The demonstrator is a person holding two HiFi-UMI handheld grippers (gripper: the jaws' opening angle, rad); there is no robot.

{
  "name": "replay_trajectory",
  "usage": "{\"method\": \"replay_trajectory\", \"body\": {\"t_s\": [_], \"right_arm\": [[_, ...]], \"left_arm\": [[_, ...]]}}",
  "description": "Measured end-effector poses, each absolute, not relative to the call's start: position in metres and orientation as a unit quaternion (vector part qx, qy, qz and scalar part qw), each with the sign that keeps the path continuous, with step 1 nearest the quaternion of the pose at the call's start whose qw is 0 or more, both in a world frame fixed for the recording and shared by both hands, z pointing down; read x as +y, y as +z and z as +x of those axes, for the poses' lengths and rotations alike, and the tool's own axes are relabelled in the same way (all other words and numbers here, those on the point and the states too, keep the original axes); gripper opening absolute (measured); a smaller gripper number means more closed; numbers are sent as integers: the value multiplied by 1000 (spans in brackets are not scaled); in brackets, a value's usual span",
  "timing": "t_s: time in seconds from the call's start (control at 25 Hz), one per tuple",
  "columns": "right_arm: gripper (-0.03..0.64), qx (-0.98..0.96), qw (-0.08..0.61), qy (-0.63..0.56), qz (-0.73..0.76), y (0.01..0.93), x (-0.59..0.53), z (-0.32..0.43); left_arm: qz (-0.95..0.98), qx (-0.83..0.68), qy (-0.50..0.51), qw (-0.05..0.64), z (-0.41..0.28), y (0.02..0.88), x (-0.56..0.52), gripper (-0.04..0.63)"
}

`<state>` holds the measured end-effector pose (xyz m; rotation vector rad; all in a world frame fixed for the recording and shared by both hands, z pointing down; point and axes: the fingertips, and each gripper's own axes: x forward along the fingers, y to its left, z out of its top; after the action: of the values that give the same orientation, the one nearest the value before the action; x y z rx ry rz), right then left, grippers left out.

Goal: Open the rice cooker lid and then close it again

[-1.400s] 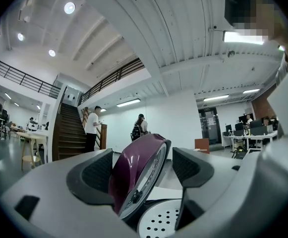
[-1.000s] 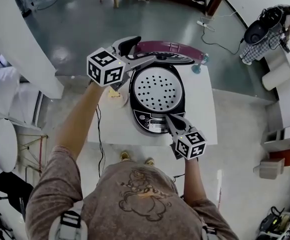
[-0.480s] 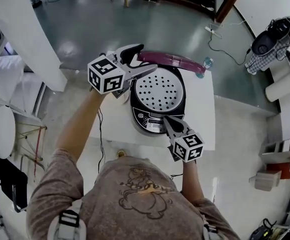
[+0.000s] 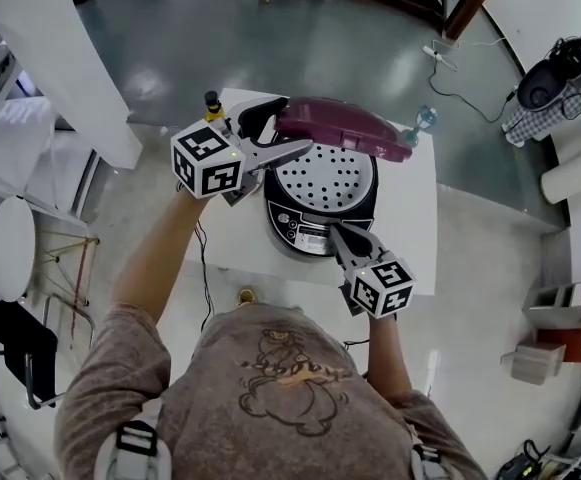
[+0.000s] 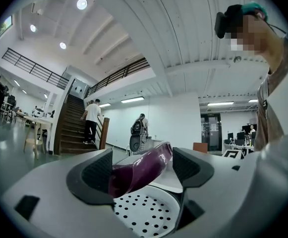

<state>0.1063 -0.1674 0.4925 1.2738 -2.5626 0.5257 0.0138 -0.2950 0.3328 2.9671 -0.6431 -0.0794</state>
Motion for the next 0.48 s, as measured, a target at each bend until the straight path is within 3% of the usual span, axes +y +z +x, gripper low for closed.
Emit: {"method": "replay_trajectory", "body": {"t_s": [0.48], "right_arm": [[3, -875, 110, 180, 436, 496, -161, 115]], "left_arm": [[972, -217, -25, 81, 12, 360, -274, 371]]}}
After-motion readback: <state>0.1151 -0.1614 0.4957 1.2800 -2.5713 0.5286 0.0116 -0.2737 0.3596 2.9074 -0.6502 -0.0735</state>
